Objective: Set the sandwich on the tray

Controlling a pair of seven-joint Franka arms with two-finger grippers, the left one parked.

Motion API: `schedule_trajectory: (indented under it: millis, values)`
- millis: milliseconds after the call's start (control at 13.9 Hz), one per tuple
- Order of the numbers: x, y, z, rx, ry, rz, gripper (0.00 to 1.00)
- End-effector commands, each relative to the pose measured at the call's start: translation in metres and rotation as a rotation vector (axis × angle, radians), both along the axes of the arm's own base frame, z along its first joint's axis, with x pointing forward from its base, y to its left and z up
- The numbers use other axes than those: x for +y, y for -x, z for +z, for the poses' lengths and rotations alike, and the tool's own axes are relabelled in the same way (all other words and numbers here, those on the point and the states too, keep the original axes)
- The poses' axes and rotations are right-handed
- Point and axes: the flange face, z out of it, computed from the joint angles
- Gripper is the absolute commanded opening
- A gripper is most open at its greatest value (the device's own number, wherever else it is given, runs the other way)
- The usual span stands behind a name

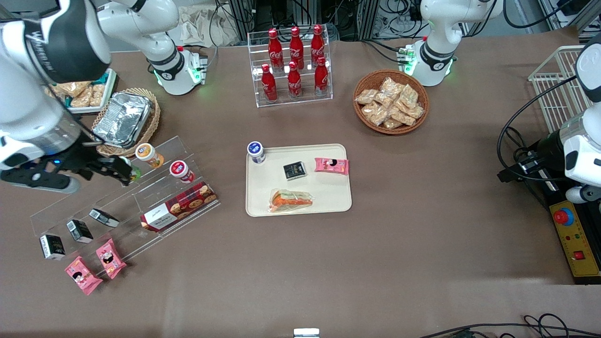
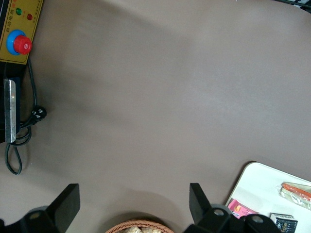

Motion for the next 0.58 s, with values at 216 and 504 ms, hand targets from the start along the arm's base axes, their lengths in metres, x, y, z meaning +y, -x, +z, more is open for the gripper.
schedule_trajectory:
  millis: [216,504]
  values:
    - [-0.069,-0.007,0.009,-0.069,0.051,0.150,1.00]
    - [-0.101,-0.013,0.024,-0.103,-0.015,0.102,1.00]
